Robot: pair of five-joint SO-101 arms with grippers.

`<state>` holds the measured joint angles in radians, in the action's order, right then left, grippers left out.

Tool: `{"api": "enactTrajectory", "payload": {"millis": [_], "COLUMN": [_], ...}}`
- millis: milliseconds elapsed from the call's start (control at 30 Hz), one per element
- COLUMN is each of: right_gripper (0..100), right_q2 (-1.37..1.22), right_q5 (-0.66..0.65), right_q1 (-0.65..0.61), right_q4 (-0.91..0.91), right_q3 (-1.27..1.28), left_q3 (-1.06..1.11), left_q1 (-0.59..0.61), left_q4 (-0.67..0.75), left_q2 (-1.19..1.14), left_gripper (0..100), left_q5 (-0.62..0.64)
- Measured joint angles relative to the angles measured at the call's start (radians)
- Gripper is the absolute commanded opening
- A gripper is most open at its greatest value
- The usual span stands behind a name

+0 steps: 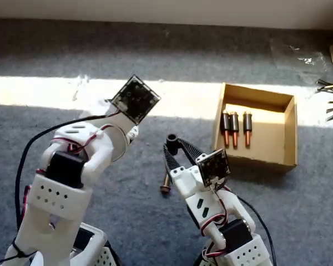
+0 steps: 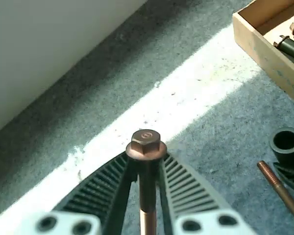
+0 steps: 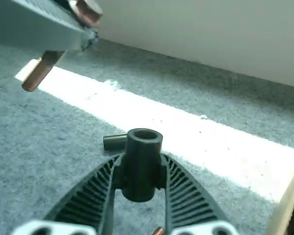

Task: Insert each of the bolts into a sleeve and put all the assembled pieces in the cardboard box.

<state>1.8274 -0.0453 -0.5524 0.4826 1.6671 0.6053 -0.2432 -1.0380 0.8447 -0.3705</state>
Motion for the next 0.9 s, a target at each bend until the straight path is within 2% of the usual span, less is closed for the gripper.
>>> {"api": "enactTrajectory", "payload": {"millis": [400,567,800,900], "right_gripper": [0.4,0.4,0.4,0.4], "right_q2": [0.0,0.0,0.0,0.0], "right_q5": [0.0,0.0,0.0,0.0], "right_q1": [-0.132,-0.18,-0.186,-0.186], "right_q4": [-0.094,-0.095,-0.155,-0.163], "right_q3": [0.0,0.0,0.0,0.0], "left_q3": [0.106,0.114,0.114,0.114], "left_q1": [0.058,0.06,0.06,0.061], "left_q4": [0.0,0.0,0.02,0.038], "left_q2": [0.328,0.454,0.519,0.52], "left_gripper": [1,1,1,1], "left_q5": [0.008,0.107,0.152,0.261]}}
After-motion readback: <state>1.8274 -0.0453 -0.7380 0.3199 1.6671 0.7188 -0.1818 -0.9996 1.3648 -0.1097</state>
